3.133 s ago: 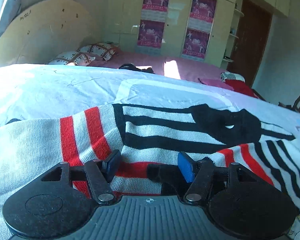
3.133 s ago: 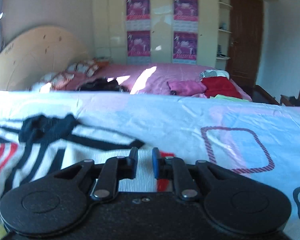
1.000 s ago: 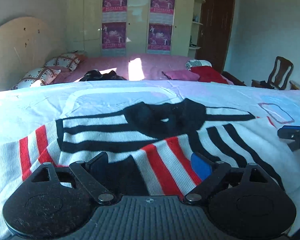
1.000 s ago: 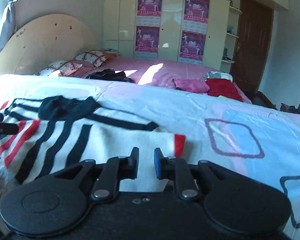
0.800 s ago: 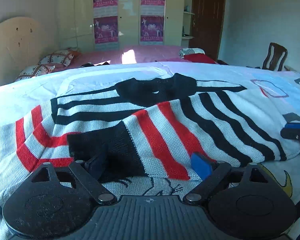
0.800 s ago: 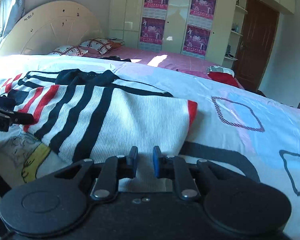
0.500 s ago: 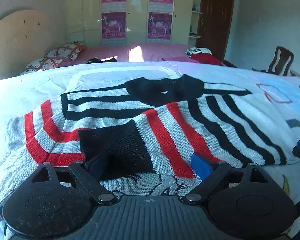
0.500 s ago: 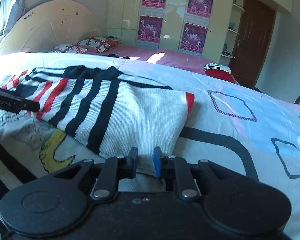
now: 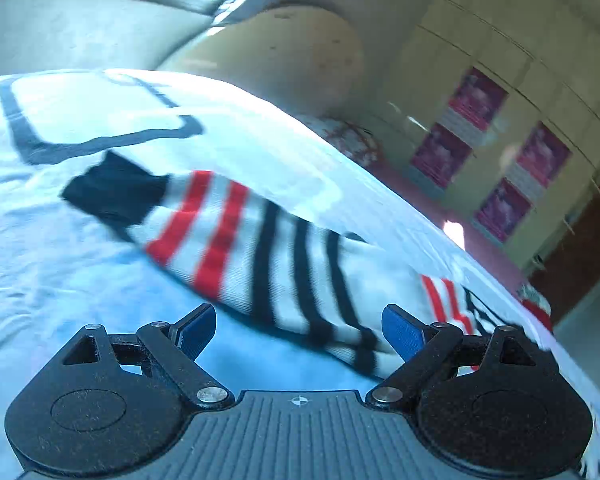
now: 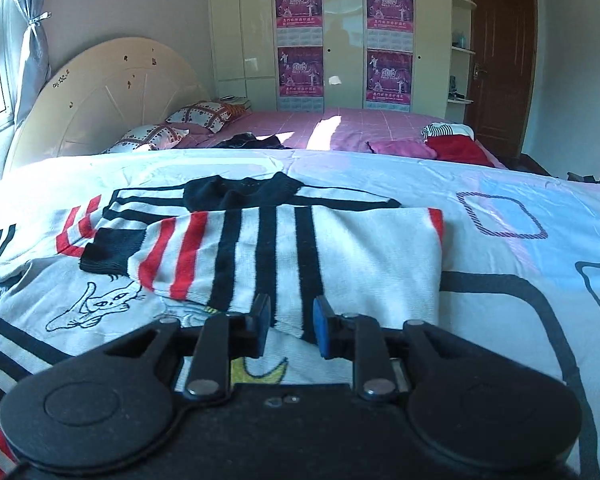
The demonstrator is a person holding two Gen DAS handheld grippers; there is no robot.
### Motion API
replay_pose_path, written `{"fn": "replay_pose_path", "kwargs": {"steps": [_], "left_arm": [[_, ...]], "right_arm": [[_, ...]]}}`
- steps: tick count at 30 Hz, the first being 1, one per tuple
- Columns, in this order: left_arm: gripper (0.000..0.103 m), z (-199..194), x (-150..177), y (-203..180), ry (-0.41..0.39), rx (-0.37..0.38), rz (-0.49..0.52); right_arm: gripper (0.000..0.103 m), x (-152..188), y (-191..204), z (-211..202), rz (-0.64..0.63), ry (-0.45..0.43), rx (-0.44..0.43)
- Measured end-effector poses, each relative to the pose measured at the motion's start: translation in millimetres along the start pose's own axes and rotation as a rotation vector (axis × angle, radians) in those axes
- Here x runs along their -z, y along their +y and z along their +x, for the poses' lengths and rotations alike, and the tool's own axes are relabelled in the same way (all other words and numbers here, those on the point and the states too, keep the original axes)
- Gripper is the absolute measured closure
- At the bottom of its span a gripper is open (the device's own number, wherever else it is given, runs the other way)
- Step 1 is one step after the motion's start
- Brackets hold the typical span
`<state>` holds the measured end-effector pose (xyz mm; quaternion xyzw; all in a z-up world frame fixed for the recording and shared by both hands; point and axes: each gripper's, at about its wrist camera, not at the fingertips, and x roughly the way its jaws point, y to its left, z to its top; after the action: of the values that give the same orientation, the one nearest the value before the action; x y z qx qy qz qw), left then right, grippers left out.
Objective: Fold small clothes
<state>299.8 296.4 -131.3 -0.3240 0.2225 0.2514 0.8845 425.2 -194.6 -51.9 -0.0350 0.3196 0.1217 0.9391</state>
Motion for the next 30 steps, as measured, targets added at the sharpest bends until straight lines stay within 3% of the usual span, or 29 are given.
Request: {"fn": "replay_pose_path", "kwargs": {"steps": [3, 6, 10, 15, 16, 17, 19, 21, 22, 26, 30], "left_arm": [[0.014, 4.8, -21.7, 58.0, -0.033, -0.036, -0.169], [0.014, 17.2, -35.8, 96.3, -0.042, 0.019, -0.321], [0.014, 41.2, -47.9, 105.7, -0.051, 0.055, -0.366], [0.016, 73.7, -64.1, 95.9, -0.059, 0.073, -0.289], [0.035, 77.6, -66.3, 93.9, -0.060, 0.058, -0.258], [0.065, 81.5, -68.3, 93.3, -0.047, 0.023, -0.227], [0.097, 92.4, -69.7, 98.0, -0.027, -0.006, -0.224], [0.097, 95.0, -72.5, 98.7, -0.031, 0.002, -0.246], [0.098, 91.9, -75.0, 89.3, -0.049, 0.001, -0.206], [0.098, 72.7, -80.5, 12.8, -0.126, 0.113, 0.017], [0.097, 55.0, -60.0, -90.1, -0.130, 0.251, 0.254]], "right_arm": [[0.077, -1.9, 21.3, 5.8, -0.022, 0.011, 0.006], [0.077, -4.4, 39.0, 8.5, -0.026, -0.003, 0.032], [0.077, -9.0, 49.4, 9.3, 0.032, -0.022, 0.066], [0.077, -14.1, 40.2, 9.1, 0.175, -0.019, 0.131], [0.077, -14.6, 36.8, 8.7, 0.199, -0.017, 0.141], [0.077, -14.9, 33.6, 8.1, 0.218, -0.016, 0.151], [0.077, -14.8, 29.8, 5.9, 0.229, -0.017, 0.165], [0.077, -13.9, 27.2, 2.8, 0.226, -0.021, 0.175], [0.077, -12.9, 25.4, 1.4, 0.226, -0.022, 0.178], [0.077, -8.1, 16.4, -1.7, 0.227, -0.022, 0.181], [0.077, -7.4, 5.1, -3.8, 0.240, -0.040, 0.165]]}}
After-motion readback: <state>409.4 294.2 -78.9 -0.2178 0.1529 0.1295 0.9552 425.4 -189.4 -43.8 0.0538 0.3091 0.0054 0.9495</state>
